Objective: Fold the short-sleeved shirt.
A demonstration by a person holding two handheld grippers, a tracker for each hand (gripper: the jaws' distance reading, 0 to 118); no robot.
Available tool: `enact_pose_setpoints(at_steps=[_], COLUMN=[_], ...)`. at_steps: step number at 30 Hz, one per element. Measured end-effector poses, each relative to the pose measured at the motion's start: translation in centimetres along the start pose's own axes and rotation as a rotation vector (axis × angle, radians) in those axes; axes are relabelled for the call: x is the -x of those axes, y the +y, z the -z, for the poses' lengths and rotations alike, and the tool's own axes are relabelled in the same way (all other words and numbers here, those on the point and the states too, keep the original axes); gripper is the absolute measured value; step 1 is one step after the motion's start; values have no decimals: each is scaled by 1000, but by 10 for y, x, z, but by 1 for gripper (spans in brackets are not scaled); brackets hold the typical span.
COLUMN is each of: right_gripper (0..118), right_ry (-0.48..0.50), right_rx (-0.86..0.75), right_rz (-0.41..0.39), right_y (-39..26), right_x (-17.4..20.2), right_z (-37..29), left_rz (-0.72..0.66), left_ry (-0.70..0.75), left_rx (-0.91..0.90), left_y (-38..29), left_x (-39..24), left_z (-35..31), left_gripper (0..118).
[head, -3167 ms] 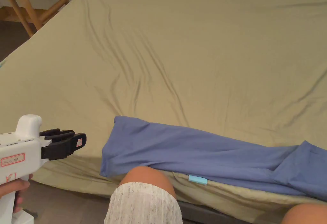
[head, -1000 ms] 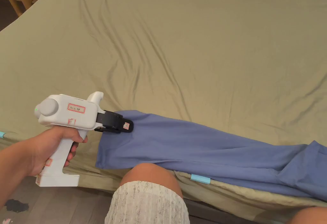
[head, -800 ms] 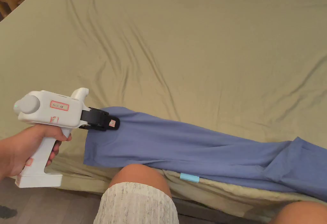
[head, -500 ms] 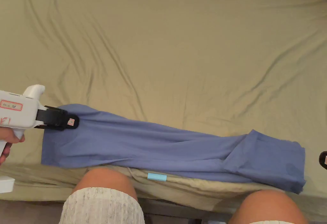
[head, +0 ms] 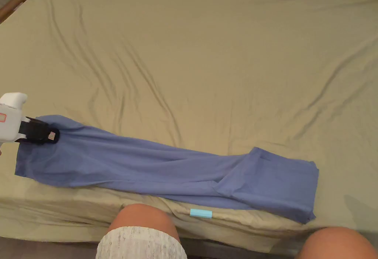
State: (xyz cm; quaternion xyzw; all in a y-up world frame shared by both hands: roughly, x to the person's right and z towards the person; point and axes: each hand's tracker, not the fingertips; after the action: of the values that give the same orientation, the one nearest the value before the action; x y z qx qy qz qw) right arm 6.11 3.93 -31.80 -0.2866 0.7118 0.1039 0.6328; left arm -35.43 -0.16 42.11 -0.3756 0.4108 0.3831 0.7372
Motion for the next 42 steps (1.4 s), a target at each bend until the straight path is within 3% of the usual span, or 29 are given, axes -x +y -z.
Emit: enact_pose_setpoints(at_steps=[11, 21, 36, 39, 40, 42], right_gripper=[0, 0, 0, 0, 0, 0], right_ry=[26, 26, 11, 11, 13, 15], right_rx=[-5, -11, -2, -1, 0, -1], right_rz=[16, 23, 38, 40, 42, 42], right_y=[-1, 2, -1, -2, -2, -1], right_x=[6, 7, 2, 1, 1, 1], right_z=[8, 4, 1, 2, 2, 3], left_rz=[154, 269, 257, 226, 215, 201], left_ry=[112, 174, 62, 18, -18, -77], left_rx=[-3, 111, 192, 213, 220, 231], left_y=[14, 1, 7, 12, 14, 15], left_x=[-116, -220, -263, -264, -266, -269], left_z=[7, 50, 101, 113, 117, 122], left_gripper=[3, 3, 5, 18, 36, 52])
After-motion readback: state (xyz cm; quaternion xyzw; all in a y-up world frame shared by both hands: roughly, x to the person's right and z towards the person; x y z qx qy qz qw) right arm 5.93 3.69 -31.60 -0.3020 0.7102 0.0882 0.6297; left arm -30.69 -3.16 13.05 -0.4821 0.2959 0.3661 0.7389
